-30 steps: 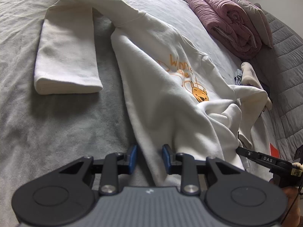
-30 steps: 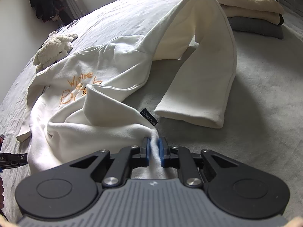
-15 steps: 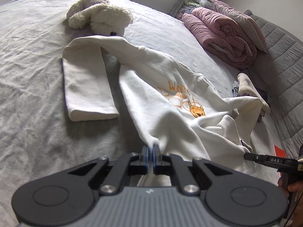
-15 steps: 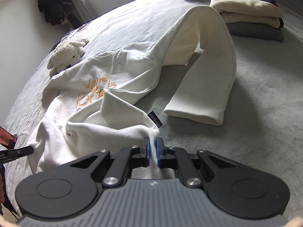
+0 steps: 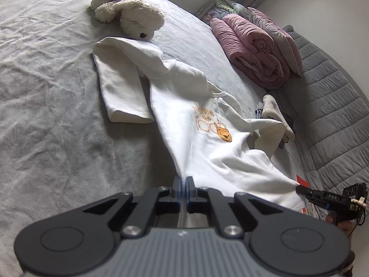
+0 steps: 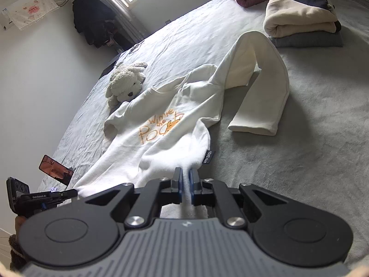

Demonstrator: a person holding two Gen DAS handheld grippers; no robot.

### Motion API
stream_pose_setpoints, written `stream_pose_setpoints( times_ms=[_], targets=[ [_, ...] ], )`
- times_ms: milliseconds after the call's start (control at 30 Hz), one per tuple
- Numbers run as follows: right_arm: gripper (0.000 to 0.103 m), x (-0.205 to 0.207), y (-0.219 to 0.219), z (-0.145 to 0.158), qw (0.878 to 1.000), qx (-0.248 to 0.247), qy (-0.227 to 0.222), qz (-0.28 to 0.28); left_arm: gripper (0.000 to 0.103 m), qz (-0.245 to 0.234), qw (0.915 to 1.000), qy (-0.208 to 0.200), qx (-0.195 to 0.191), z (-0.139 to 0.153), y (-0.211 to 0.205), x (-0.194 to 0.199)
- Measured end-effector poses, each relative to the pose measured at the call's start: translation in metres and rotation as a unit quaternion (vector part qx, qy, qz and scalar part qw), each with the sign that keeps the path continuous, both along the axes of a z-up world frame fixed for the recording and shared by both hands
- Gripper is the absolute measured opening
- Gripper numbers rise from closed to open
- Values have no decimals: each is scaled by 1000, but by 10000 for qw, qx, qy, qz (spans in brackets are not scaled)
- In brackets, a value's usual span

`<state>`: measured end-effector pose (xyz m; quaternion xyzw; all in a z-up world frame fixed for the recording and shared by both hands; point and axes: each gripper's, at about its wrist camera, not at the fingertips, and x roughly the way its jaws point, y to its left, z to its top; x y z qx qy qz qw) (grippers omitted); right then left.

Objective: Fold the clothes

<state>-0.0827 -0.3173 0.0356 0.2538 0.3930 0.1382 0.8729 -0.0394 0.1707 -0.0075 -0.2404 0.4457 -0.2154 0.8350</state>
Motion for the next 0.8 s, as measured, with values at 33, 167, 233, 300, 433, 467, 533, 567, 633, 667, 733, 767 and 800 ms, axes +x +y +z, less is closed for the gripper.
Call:
stream_pose_setpoints(
  times_ms=[33,167,233,300,433,467,533,567,633,667,733,767,800],
  targets=[
    [8,-4,0,5,10000,-32,-46,41,3,-23,10000,-7,-45,1,3,-3],
    [8,-21,1,17,9993,-250,-211,187,3,-210,9997,63,-88,-3,7,-12],
    [8,-25,1,17,9988,-351,-193,288,3,-337,9993,138,-2,-9,5,-15],
    [8,-28,4,11,9978,-462,-116,462,3,-476,9986,201,126,-15,3,-18],
    [8,-27,11,-2,9940,-639,47,890,3,-695,9965,216,407,-22,-1,-23],
    [8,-26,12,-6,9930,-681,117,963,3,-737,9959,218,477,-24,-2,-24],
    [8,-23,13,-16,9906,-809,298,1058,3,-779,9949,272,578,-28,-3,-24],
    [8,-23,12,-20,9898,-860,374,1076,3,-799,9944,299,628,-30,-3,-24],
    [8,-21,12,-27,9880,-950,515,1108,3,-841,9931,356,733,-34,-4,-25],
    [8,-20,12,-31,9868,-997,586,1135,3,-860,9924,391,795,-37,-4,-24],
    [8,-18,13,-39,9830,-1117,743,1251,3,-907,9908,423,907,-39,-6,-24],
    [8,-18,14,-42,9809,-1178,821,1309,3,-940,9899,434,969,-40,-7,-24],
    [8,-17,15,-46,9786,-1247,893,1371,3,-980,9888,445,1030,-41,-8,-24]
  ],
)
